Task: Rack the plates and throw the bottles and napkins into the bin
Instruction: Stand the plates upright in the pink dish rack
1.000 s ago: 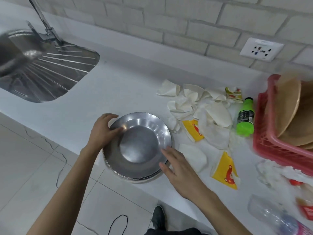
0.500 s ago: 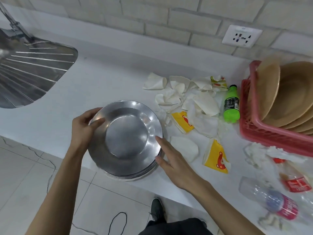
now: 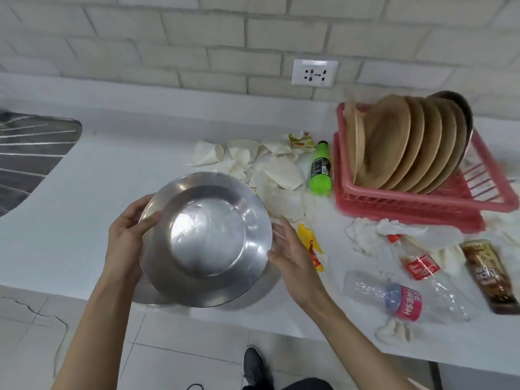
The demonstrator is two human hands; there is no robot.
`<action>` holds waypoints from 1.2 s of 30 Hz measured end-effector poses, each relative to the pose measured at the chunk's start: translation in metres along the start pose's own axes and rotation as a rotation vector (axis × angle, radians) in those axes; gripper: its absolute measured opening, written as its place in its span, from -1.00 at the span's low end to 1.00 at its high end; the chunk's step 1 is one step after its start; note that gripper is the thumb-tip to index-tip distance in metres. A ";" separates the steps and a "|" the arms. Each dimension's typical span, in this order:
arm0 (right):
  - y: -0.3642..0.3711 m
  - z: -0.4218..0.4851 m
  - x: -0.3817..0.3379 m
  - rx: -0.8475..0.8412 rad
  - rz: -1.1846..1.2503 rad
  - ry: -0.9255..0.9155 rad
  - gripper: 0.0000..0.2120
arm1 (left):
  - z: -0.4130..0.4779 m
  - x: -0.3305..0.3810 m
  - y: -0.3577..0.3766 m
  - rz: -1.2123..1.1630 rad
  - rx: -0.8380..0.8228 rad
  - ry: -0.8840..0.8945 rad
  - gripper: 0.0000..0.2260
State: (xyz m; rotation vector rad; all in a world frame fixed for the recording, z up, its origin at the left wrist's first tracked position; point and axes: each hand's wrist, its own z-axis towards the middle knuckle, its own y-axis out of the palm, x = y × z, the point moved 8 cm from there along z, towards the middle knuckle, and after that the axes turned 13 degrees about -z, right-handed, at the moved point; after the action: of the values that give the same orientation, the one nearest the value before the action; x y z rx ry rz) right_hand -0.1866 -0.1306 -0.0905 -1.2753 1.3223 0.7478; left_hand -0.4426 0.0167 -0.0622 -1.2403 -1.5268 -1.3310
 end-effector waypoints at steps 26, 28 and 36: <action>-0.311 -0.216 -0.006 0.368 -0.323 -0.360 -0.10 | -0.255 -0.151 0.303 -0.107 -0.186 -0.160 -0.34; -0.328 -0.220 -0.016 0.414 -0.411 -0.410 -0.11 | -0.257 -0.151 0.322 -0.038 -0.260 -0.144 -0.36; -0.393 -0.209 -0.040 0.620 -0.385 -0.400 -0.19 | -0.246 -0.147 0.404 0.155 -0.495 -0.076 -0.72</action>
State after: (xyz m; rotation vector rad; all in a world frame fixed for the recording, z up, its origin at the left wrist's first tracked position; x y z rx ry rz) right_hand 0.1216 -0.4039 0.0827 -0.7863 0.8453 0.2601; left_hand -0.0296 -0.2561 -0.0539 -1.6910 -1.1534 -1.6278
